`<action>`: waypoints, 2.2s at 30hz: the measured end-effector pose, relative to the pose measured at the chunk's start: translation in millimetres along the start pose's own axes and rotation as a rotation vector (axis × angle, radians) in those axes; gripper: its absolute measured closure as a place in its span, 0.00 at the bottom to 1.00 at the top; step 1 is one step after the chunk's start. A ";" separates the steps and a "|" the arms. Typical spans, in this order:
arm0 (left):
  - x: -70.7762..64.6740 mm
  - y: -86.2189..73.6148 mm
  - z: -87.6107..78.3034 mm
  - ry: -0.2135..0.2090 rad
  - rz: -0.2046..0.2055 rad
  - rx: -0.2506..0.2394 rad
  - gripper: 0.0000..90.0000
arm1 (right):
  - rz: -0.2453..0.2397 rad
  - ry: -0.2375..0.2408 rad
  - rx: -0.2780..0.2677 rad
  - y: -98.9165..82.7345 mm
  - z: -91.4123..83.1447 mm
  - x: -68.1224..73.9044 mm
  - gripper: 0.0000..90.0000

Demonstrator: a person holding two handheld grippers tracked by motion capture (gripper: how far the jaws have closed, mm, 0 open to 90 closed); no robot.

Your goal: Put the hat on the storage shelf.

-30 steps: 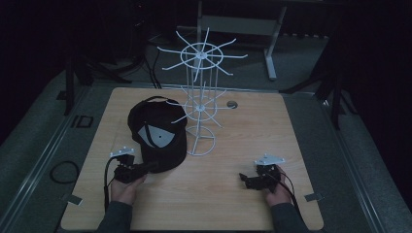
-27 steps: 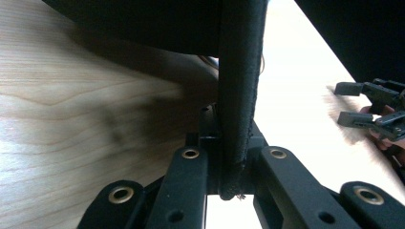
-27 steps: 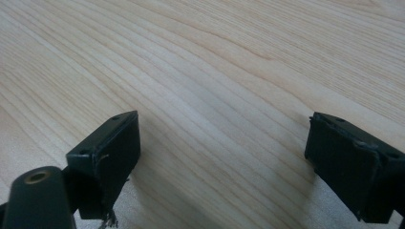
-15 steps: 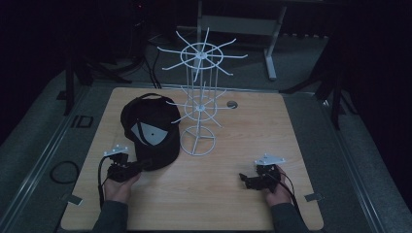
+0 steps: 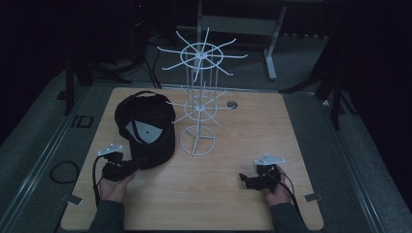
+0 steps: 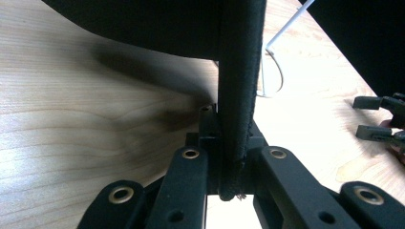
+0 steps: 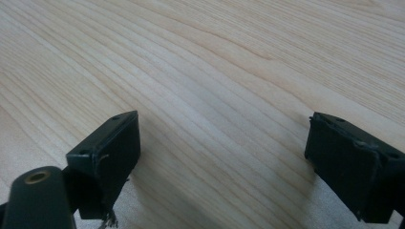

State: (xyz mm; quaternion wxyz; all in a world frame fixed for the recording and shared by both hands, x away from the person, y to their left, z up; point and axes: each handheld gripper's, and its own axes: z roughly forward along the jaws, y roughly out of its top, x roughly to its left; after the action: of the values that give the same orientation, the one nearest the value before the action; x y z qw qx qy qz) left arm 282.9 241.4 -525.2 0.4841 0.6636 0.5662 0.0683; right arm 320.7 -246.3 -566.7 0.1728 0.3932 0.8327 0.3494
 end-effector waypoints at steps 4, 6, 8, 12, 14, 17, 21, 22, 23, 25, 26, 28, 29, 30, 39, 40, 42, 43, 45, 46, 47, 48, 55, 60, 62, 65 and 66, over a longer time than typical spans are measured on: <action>-0.1 1.9 -1.6 0.001 0.001 -0.009 0.96 | 0.001 0.000 0.000 0.0 0.0 0.0 0.13; -0.2 3.0 -2.5 0.004 0.002 -0.012 0.96 | 0.001 0.000 0.000 0.0 0.0 0.0 0.13; -0.2 4.1 -3.9 0.004 0.005 -0.013 0.96 | 0.001 0.000 0.001 0.0 0.0 0.0 0.13; -0.6 6.2 -6.3 0.009 0.005 -0.020 0.96 | 0.000 -0.001 0.001 0.0 0.0 0.0 0.13; -0.6 7.6 -7.4 0.011 0.008 -0.022 0.96 | 0.001 0.000 0.001 0.0 -0.1 0.1 0.13; -1.1 10.6 -8.8 0.017 0.011 -0.028 0.96 | 0.001 0.000 0.001 0.0 -0.1 0.1 0.13; -2.1 13.3 -10.4 0.022 0.015 -0.035 0.96 | 0.000 0.000 0.000 0.0 0.0 0.0 0.13; -2.7 14.9 -11.7 0.027 0.020 -0.038 0.96 | 0.000 0.000 0.000 0.0 0.0 0.0 0.13; -3.1 15.6 -12.2 0.029 0.020 -0.042 0.96 | 0.001 0.000 0.000 0.0 0.0 0.0 0.13; -3.7 17.0 -13.5 0.033 0.024 -0.043 0.96 | 0.001 0.000 0.001 0.0 -0.1 0.1 0.13; -3.7 17.0 -13.5 0.033 0.024 -0.043 0.96 | 0.001 0.000 0.001 0.0 -0.1 0.1 0.13; -4.7 18.9 -15.4 0.038 0.028 -0.051 0.96 | 0.001 0.000 0.001 0.0 0.0 0.1 0.13; -4.7 18.9 -15.4 0.038 0.028 -0.051 0.96 | 0.001 0.000 0.001 0.0 0.0 0.1 0.13; -5.4 20.2 -16.7 0.041 0.034 -0.056 0.96 | 0.001 0.000 0.001 0.0 -0.1 0.1 0.13; -7.3 25.4 -22.0 0.060 0.049 -0.075 0.96 | 0.001 0.000 0.001 0.0 0.0 0.0 0.13; -7.4 25.8 -22.6 0.062 0.049 -0.078 0.96 | 0.001 0.000 0.000 0.0 0.0 0.0 0.13; -7.5 26.1 -23.1 0.064 0.051 -0.080 0.96 | 0.001 0.000 0.001 0.0 0.0 0.1 0.13; -7.4 26.7 -24.1 0.071 0.057 -0.081 0.96 | -0.002 0.002 0.000 0.1 0.1 -0.2 0.13; -7.6 27.0 -24.8 0.082 0.056 -0.090 0.96 | -0.002 0.002 0.000 0.1 0.1 -0.2 0.13; -7.5 27.2 -25.0 0.087 0.059 -0.092 0.96 | -0.002 0.003 0.001 0.1 0.1 -0.2 0.13; -7.3 27.5 -25.5 0.088 0.059 -0.093 0.96 | -0.003 0.003 0.000 0.1 0.1 -0.3 0.13; -7.2 27.7 -26.0 0.090 0.058 -0.098 0.96 | -0.003 0.003 0.000 0.1 0.1 -0.3 0.13; -9.4 29.6 -29.3 0.098 0.080 -0.102 0.96 | -0.003 0.003 0.001 0.1 0.1 -0.3 0.13; -10.6 30.8 -31.1 0.102 0.084 -0.109 0.96 | -0.004 0.003 0.001 0.1 0.1 -0.3 0.13; -11.1 31.4 -31.9 0.106 0.089 -0.114 0.96 | -0.003 0.003 0.001 0.1 0.1 -0.3 0.13; -12.9 32.7 -33.7 0.114 0.093 -0.122 0.96 | -0.004 0.003 0.000 0.1 0.1 -0.3 0.13; -13.6 33.0 -34.2 0.117 0.097 -0.123 0.96 | -0.004 0.003 0.000 0.1 0.1 -0.3 0.13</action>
State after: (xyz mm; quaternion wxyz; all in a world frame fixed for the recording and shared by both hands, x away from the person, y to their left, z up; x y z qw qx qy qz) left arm 278.9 253.2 -477.4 0.4862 0.6542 0.5554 0.1648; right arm 321.1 -246.5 -566.7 0.1722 0.3910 0.8338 0.3497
